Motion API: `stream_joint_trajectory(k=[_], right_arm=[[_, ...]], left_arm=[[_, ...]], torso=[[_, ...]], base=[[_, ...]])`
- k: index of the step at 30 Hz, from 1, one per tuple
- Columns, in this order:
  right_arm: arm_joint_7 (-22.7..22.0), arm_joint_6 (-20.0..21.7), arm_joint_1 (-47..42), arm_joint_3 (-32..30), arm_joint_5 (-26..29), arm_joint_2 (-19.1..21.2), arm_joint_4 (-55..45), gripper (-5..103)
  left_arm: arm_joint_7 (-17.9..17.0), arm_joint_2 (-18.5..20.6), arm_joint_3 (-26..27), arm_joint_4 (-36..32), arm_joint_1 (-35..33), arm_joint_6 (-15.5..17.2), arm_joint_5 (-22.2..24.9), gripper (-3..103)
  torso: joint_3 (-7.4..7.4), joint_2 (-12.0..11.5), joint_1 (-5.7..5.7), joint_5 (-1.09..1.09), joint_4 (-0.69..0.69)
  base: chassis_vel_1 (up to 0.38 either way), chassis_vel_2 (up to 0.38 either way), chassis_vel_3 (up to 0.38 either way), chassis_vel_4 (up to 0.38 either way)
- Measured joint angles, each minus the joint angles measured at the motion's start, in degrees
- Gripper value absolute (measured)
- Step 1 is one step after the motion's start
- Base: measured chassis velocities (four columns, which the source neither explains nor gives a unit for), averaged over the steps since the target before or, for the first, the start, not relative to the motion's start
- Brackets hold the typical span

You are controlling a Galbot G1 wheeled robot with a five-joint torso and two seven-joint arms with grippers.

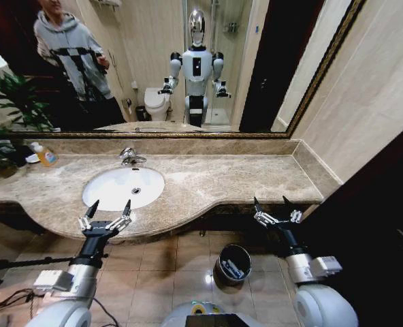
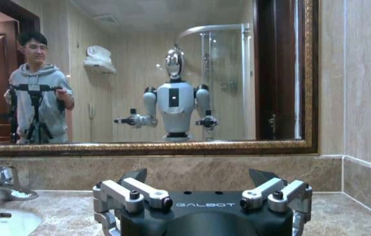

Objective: Pick up the trash from the sink and place it in the trash bin.

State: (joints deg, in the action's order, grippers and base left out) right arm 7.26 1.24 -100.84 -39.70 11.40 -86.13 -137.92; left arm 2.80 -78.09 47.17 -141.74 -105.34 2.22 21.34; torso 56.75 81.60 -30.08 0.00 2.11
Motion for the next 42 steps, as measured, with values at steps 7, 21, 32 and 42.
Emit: stream_joint_trajectory(k=[7,21,32,42], right_arm=[[0.09,-0.04,0.08,0.02,-0.02,0.05,0.35,100],[0.10,-0.07,0.15,0.02,-0.02,0.09,0.56,100],[0.11,-0.07,0.17,0.01,-0.01,0.10,0.62,100],[0.11,-0.07,0.18,0.01,0.01,0.10,0.65,100]], left_arm=[[0.00,0.00,0.00,0.00,0.00,0.00,0.00,100],[0.00,0.00,0.00,0.00,0.00,0.00,0.00,100],[0.00,0.00,0.00,0.00,0.00,0.00,0.00,100],[0.00,0.00,0.00,0.00,0.00,0.00,0.00,100]], torso=[[0.00,0.00,0.00,0.00,0.00],[0.00,0.00,0.00,0.00,0.00],[0.00,0.00,0.00,0.00,0.00],[0.00,0.00,0.00,0.00,0.00]], base=[[0.000,0.000,0.000,0.000],[0.000,0.000,0.000,0.000],[0.000,0.000,0.000,0.000],[0.000,0.000,0.000,0.000]])
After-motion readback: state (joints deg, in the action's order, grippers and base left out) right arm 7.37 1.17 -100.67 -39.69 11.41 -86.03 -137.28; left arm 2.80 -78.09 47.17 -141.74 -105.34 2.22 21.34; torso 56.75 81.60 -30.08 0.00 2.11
